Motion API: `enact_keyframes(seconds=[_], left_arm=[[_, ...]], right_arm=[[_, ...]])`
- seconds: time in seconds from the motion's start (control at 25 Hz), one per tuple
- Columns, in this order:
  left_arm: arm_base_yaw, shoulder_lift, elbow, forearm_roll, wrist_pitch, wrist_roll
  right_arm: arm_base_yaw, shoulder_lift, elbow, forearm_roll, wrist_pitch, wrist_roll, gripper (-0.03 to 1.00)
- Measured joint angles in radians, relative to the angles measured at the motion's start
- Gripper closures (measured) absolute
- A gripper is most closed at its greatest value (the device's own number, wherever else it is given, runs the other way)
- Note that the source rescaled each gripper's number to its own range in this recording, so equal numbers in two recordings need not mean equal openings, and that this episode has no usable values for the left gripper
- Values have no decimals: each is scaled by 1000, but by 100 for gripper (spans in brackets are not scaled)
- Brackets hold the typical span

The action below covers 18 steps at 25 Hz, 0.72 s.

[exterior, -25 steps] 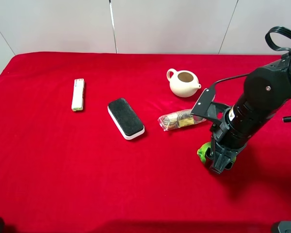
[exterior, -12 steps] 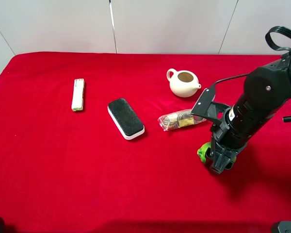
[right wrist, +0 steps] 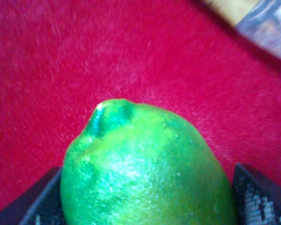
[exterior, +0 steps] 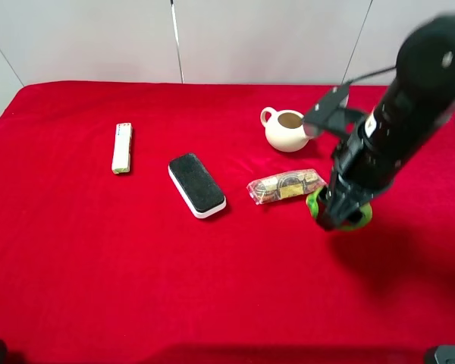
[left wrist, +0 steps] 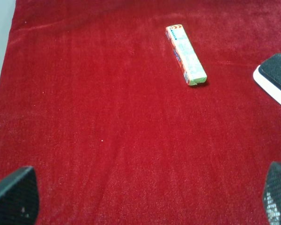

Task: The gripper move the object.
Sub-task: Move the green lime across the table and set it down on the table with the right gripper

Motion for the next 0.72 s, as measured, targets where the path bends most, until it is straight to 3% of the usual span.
enact_keyframes(seconds=[0.24, 0.72], left_arm=[[0, 0, 0, 0, 0, 0], [0, 0, 0, 0, 0, 0]], right_arm=[[0, 0, -181, 2, 141, 85, 97], [0, 0, -446, -6, 220, 210, 97]])
